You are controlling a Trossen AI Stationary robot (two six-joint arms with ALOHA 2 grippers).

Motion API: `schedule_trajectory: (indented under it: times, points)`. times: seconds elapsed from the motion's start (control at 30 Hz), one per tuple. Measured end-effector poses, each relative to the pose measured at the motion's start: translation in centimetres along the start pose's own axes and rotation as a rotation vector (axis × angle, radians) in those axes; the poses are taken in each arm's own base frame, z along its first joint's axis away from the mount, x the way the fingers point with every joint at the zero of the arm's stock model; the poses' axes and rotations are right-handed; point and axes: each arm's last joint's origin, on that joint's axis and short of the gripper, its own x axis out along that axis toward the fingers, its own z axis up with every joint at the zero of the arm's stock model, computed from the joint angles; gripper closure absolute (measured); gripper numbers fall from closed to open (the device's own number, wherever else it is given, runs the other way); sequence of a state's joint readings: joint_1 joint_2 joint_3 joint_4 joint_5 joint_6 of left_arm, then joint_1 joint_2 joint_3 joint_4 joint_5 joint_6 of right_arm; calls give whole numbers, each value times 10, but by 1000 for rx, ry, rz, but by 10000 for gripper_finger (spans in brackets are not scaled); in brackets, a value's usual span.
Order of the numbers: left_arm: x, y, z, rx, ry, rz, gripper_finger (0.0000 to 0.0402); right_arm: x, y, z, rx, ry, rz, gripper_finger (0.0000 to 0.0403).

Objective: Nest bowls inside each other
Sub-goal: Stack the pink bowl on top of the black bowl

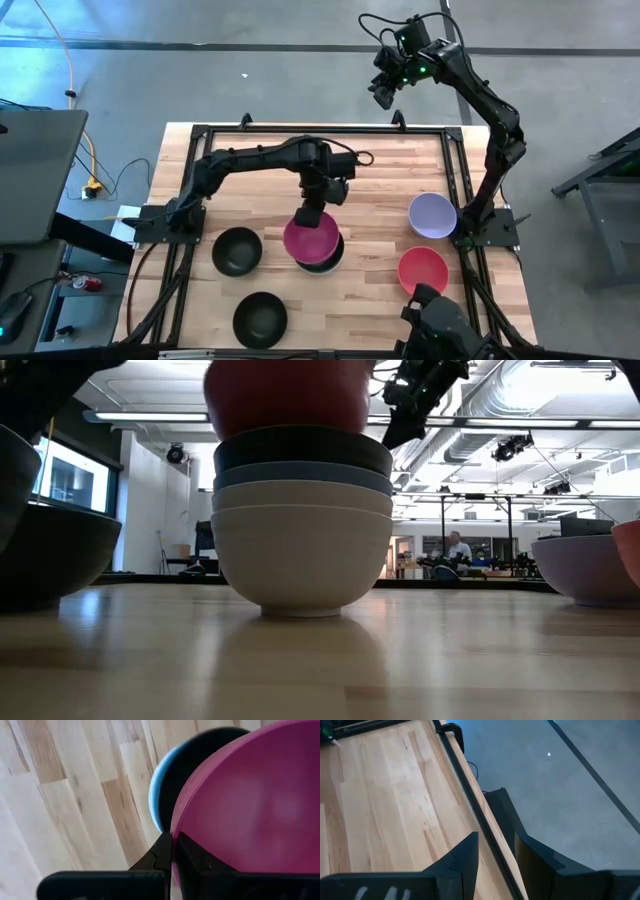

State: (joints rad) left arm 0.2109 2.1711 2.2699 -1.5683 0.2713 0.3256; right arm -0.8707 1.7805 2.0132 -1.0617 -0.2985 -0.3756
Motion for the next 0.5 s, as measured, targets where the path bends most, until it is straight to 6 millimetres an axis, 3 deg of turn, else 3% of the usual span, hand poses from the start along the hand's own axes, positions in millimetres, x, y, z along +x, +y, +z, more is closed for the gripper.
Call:
schedule_trajectory:
  times: [0.5]
  points:
    - [16,0,12,50,5,-42,401,0,0,-1,-7,9,4,284]
